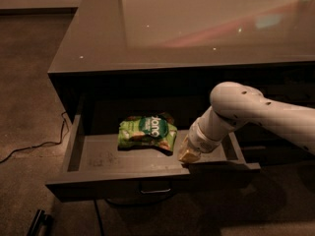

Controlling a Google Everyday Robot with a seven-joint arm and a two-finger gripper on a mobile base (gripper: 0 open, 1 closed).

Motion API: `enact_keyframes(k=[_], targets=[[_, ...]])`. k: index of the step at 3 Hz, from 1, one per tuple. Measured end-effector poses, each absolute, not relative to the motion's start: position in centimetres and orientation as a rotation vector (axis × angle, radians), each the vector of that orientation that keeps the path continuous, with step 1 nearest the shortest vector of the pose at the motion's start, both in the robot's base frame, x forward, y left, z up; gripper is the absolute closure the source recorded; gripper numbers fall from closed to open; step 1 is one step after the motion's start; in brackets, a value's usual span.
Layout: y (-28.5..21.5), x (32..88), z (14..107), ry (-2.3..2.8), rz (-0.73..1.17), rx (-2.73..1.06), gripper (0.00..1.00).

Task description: Open top drawer

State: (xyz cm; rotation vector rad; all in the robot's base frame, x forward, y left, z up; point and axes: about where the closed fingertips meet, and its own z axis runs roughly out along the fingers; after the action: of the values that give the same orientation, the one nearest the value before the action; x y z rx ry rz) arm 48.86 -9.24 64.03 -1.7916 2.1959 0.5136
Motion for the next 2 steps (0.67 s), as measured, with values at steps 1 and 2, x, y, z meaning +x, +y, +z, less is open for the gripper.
enact_keyframes(k=[1, 2], targets=[[-9.49, 47.45, 64.04, 2.192, 0.517, -1.820, 1.00], [-9.49, 47.44, 64.03, 2.192, 0.517, -1.820, 0.81]])
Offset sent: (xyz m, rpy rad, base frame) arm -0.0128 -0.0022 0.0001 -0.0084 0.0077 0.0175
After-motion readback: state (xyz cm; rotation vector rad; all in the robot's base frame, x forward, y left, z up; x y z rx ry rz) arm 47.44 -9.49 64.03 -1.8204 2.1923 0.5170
